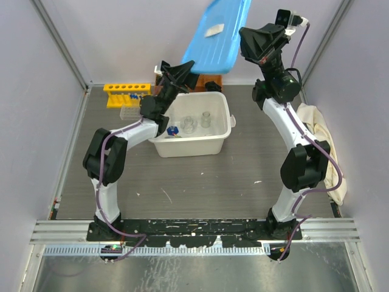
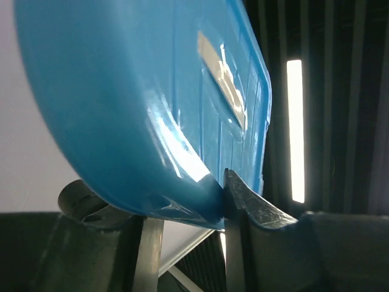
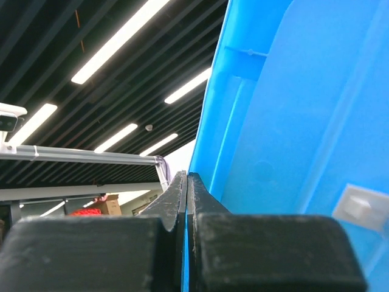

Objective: Organize the chemistry lab equipment
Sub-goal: Pick up the storage box lid at the center of the board.

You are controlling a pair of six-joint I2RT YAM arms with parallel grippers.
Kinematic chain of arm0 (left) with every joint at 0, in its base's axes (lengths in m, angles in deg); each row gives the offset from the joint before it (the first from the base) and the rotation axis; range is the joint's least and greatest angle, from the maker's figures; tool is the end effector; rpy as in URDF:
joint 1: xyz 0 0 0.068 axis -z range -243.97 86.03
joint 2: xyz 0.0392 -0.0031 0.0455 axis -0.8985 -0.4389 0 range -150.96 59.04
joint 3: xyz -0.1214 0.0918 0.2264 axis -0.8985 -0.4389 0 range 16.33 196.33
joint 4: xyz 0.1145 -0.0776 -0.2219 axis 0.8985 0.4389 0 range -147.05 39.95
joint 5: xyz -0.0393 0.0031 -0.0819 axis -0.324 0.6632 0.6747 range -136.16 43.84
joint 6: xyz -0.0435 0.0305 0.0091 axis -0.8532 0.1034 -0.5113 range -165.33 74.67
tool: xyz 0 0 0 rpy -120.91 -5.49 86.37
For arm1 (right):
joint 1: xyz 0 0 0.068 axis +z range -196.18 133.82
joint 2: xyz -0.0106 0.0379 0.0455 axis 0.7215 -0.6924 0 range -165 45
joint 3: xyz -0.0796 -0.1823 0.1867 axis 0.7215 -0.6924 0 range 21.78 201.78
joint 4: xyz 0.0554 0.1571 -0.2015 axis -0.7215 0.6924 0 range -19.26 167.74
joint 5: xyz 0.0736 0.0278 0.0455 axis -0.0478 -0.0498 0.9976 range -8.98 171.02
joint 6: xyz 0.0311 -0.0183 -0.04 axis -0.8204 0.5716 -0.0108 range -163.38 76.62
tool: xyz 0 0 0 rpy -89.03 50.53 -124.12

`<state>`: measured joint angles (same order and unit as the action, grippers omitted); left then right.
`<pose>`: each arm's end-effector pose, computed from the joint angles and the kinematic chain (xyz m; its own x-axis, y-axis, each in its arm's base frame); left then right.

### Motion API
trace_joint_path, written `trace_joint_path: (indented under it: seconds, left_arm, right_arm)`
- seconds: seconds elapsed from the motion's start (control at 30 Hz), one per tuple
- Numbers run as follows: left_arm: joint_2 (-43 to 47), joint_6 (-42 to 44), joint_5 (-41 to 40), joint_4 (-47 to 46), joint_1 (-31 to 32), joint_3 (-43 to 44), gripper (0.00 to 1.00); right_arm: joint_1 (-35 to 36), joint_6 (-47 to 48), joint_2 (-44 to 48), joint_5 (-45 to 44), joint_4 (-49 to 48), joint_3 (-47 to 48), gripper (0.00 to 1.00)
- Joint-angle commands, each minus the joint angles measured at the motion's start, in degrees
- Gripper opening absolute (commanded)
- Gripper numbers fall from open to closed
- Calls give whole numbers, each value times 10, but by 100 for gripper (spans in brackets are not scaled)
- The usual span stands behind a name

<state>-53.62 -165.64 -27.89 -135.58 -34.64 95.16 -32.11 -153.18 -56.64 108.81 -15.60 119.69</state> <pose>0.3740 -0.2230 0.3464 -0.8786 -0.4468 0.1685 0.1966 -0.6600 -0.7250 0.3211 0.0976 0.5205 -0.5830 0.7120 -0.3914 -0.8125 -0.5126 0.2777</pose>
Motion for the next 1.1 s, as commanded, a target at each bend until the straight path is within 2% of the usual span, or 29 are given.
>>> trace_joint_path:
  seconds: [0.0, 0.1, 0.17, 0.2, 0.23, 0.3, 0.43, 0.6, 0.67, 0.8, 0.9, 1.07]
  left_arm:
    - [31, -99, 25, -34, 3, 6, 27]
    - [30, -98, 21, -34, 2, 5, 18]
    - [28, -96, 15, -34, 1, 3, 11]
    - [26, -96, 13, -34, 0, 4, 6]
    - [24, -96, 14, -34, -1, 7, 2]
    - [20, -96, 17, -34, -2, 14, 0]
    - [23, -91, 21, -34, -4, 21, 0]
    - [61, -63, 26, -16, -27, -14, 0]
    - [86, -42, 43, 10, -46, -31, 0]
    - [151, 52, 103, 131, -82, -53, 0]
    - [193, 143, 138, 238, -97, -47, 0]
    - [258, 309, 161, 434, -97, -32, 0]
  right_arm:
    - [3, 12, 11, 2, -80, -4, 1]
    - [3, 13, 20, 5, -80, -24, 1]
    - [3, 17, 32, 5, -73, -57, 8]
    - [3, 20, 40, 7, -68, -72, 13]
    - [3, 26, 48, 9, -63, -88, 24]
    - [3, 41, 64, 17, -49, -114, 48]
    - [3, 98, 101, 47, 26, -153, 59]
    - [-2, 226, 163, 62, 200, -203, 62]
    - [-3, 321, 200, 52, 320, -215, 62]
    - [-2, 551, 257, -32, 669, -170, 61]
    - [-2, 659, 265, -89, 834, -133, 61]
    - [-6, 695, 256, -106, 894, -134, 61]
